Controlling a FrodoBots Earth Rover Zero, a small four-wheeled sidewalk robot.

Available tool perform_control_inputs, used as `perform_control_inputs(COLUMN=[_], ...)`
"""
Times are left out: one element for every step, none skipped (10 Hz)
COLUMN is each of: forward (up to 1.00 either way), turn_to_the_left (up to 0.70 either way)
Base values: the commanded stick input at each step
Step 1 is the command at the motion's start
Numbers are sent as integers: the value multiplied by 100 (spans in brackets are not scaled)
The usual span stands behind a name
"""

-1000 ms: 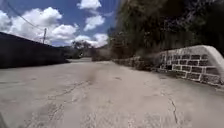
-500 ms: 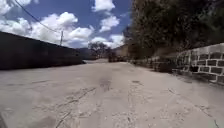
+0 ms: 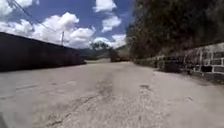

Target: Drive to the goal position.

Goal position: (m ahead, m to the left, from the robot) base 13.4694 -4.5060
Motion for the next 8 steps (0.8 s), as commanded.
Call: perform_control_inputs(forward=[100, 100, 100, 100, 100, 100, 100, 100], turn_to_the_left=[-1, -1, -1, -1, -1, -1, -1, -1])
